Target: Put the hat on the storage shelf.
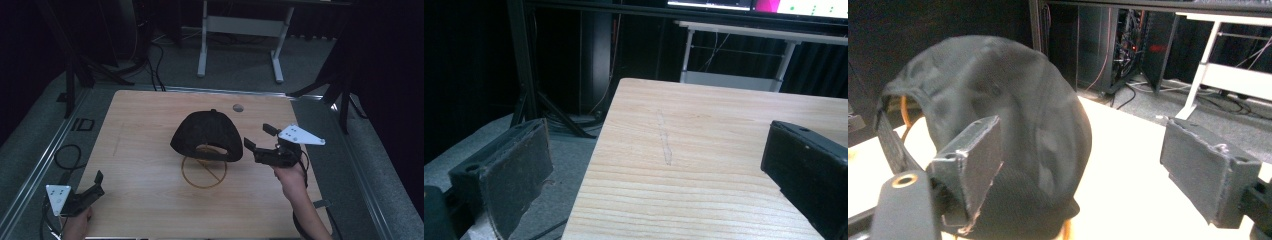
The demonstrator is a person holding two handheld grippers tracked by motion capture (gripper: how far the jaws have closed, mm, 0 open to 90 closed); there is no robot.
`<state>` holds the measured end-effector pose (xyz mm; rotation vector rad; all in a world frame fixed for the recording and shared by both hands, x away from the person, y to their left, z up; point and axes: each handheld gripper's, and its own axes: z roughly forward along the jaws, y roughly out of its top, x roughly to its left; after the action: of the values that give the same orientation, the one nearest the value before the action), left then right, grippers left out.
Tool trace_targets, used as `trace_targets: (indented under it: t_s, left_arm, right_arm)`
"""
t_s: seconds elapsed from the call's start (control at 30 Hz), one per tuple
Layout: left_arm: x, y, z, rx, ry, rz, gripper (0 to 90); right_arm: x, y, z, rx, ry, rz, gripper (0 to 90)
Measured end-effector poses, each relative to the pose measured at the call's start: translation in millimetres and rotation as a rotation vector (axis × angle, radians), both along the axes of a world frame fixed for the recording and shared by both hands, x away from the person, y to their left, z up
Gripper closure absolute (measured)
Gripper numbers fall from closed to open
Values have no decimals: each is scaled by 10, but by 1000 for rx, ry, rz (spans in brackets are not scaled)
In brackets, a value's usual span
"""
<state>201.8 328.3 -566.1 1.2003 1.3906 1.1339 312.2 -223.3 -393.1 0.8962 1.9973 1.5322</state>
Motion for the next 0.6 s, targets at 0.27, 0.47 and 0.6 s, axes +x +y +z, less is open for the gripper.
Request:
trace_targets:
  t_s: [0.27, 0.47, 0.6]
  left_arm:
    - [-1, 0, 0, 0, 0, 0, 5]
    - [-4, -1, 0, 1, -1, -1, 5]
    - [-3, -6, -1, 2, -2, 0, 5]
  right_arm:
    - [9, -299, -250, -14, 27, -85, 136]
    - [-25, -539, -485, -63, 30, -147, 135]
    - [-30, -704, -655, -76, 52, -184, 136]
